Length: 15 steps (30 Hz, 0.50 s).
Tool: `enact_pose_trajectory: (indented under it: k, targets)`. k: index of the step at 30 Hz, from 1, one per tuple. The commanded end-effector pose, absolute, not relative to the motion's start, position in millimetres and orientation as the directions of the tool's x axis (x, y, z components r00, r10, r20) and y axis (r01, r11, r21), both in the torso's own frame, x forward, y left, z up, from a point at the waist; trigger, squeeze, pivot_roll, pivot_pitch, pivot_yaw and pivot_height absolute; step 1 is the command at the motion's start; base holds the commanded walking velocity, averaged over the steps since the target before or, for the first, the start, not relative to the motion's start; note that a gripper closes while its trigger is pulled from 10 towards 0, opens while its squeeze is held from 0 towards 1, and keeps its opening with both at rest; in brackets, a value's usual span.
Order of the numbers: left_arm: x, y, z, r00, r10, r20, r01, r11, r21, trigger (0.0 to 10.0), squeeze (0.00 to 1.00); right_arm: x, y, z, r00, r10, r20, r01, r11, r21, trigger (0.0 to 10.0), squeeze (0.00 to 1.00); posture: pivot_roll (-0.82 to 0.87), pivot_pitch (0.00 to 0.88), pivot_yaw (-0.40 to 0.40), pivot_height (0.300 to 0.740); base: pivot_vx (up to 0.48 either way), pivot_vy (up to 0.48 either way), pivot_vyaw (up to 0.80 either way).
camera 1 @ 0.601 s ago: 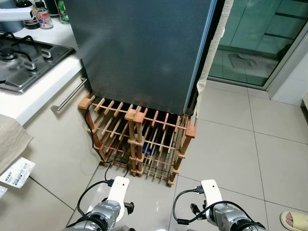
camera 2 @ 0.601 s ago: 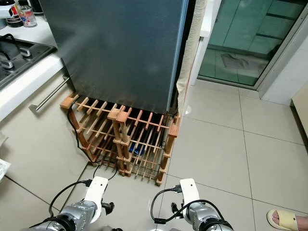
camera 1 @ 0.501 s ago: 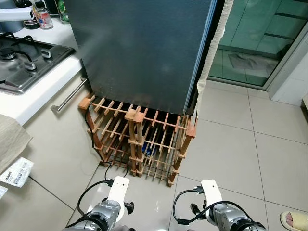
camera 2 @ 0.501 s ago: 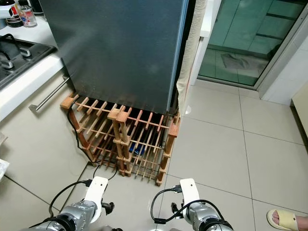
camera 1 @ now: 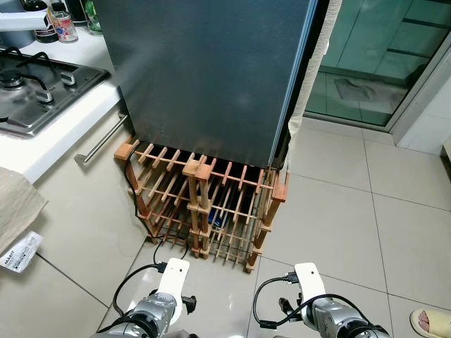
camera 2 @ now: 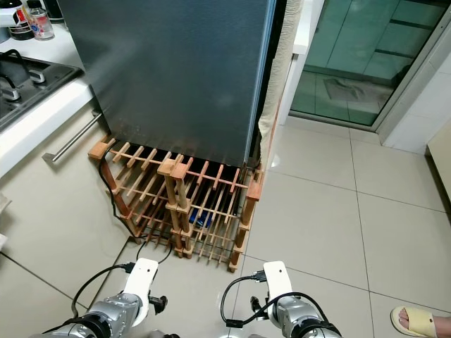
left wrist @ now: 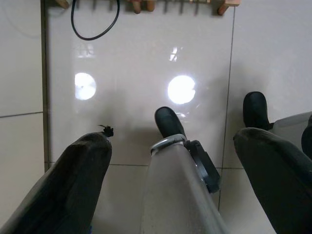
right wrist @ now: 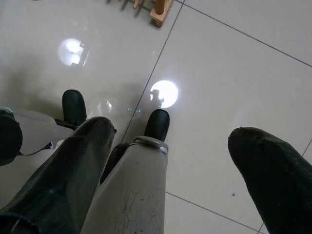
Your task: Restocking fridge
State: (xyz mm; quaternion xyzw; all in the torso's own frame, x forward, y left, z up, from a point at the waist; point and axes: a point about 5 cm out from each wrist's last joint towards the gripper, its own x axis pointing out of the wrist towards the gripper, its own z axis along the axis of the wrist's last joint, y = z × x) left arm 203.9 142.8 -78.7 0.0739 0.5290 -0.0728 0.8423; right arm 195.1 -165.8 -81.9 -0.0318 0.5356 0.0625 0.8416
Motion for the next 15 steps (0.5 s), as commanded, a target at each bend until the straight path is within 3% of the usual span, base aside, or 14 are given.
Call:
enact_pose_trajectory:
  k: [1,15]
  targets:
    - [212.4,152.0,-73.8,0.450,-0.030,-0.893,0.034,0.999,-0.016,10.0,0.00,215.0,-173.8,-70.7,0.462,0.020,-0.887,0.051,0.998,0.049,10.0,0.00,-0.05,0.000,-0.019,0.740,0.000,0.000,0.00]
    - [211.5,157.4,-74.0,0.445,-0.025,-0.895,0.042,0.999,-0.007,10.0,0.00,214.2,-173.3,-71.2,0.455,0.024,-0.890,0.042,0.998,0.049,10.0,0.00,-0.05,0.000,-0.017,0.740,0.000,0.000,0.00]
